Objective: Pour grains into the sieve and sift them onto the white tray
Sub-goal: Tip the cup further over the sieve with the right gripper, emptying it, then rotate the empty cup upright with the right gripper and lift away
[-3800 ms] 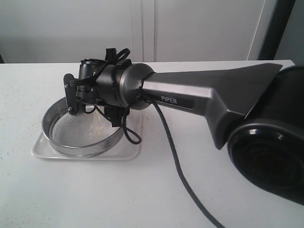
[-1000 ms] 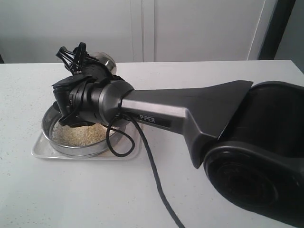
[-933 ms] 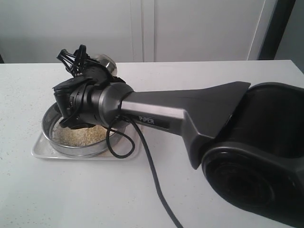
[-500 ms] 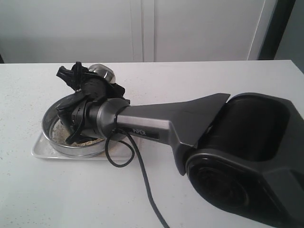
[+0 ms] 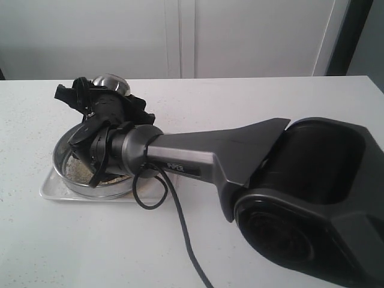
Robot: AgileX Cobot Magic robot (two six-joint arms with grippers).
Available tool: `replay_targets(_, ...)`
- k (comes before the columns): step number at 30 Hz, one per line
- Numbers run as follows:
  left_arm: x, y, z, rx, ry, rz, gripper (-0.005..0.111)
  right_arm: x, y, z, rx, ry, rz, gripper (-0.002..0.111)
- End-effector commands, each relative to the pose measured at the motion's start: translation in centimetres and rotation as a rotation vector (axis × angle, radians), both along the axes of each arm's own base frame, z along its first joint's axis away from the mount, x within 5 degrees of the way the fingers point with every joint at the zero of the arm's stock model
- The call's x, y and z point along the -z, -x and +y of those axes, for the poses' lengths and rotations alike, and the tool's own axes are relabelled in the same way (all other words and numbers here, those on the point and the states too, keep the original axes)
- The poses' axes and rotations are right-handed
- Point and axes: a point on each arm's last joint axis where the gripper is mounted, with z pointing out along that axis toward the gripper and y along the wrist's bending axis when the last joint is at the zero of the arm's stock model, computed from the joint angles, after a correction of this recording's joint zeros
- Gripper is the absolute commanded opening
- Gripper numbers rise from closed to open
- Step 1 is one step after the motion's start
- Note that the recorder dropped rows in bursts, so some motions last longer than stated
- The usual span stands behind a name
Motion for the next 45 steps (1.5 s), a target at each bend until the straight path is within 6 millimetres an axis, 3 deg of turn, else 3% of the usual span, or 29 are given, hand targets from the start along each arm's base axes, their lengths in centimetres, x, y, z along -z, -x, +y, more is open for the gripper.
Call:
replay_targets(1, 0.1, 0.0, -0.1, 0.008, 0.01, -0.005, 0.0, -0.9, 0.1, 0.0, 0.009, -0.066, -0.011, 0.0)
replay_targets(4, 0.1, 0.0, -0.1, 0.008, 0.01, -0.005, 0.0, -0.5, 0.1, -0.3, 0.006, 0.038, -0.03, 0.0)
replay_targets(8, 0.1, 0.0, -0.1, 0.008, 0.01, -0.005, 0.0, -0.3, 0.1, -0.1, 0.041, -0.239, 0.065, 0.0)
replay_targets(10, 0.1, 0.0, -0.1, 0.008, 0.01, -0.005, 0.0, 0.0, 0.2, -0.5, 0.055, -0.111, 0.022, 0.0)
replay_targets(11, 0.1, 0.0, -0.1, 0.008, 0.01, -0.005, 0.0, -0.2, 0.1, -0.6, 0.069, -0.114, -0.001, 0.0)
replay_targets(13, 0.1, 0.0, -0.1, 0.008, 0.01, -0.005, 0.0, -0.2, 0.2, -0.3, 0.08, -0.298, 0.048, 0.0)
replay_targets(16, 0.1, 0.0, -0.1, 0.008, 0.01, -0.005, 0.0, -0.2, 0.3, -0.7, 0.111, -0.219, 0.006, 0.0)
replay_targets(19, 0.1, 0.0, -0.1, 0.008, 0.01, -0.005, 0.0, -1.4, -0.1, -1.1, 0.186, -0.529, 0.032, 0.0)
replay_targets(23, 0.1, 0.0, -0.1, 0.008, 0.01, -0.005, 0.0, -3.2, 0.3, -1.3, 0.255, -0.862, 0.17, 0.0)
replay_targets(28, 0.1, 0.0, -0.1, 0.008, 0.01, -0.005, 0.0, -5.0, 0.8, -0.9, 0.217, -1.127, 0.386, 0.0)
replay_targets(36, 0.1, 0.0, -0.1, 0.008, 0.01, -0.005, 0.0, -5.3, 1.0, -0.4, 0.117, -1.274, 0.688, 0.0)
replay_targets(41, 0.1, 0.0, -0.1, 0.008, 0.01, -0.005, 0.0, -4.3, 1.3, -2.3, 0.108, -1.362, 0.894, 0.0)
replay_targets(45, 0.1, 0.0, -0.1, 0.008, 0.01, -0.005, 0.0, -4.8, 2.0, -4.3, 0.029, -1.395, 1.048, 0.0)
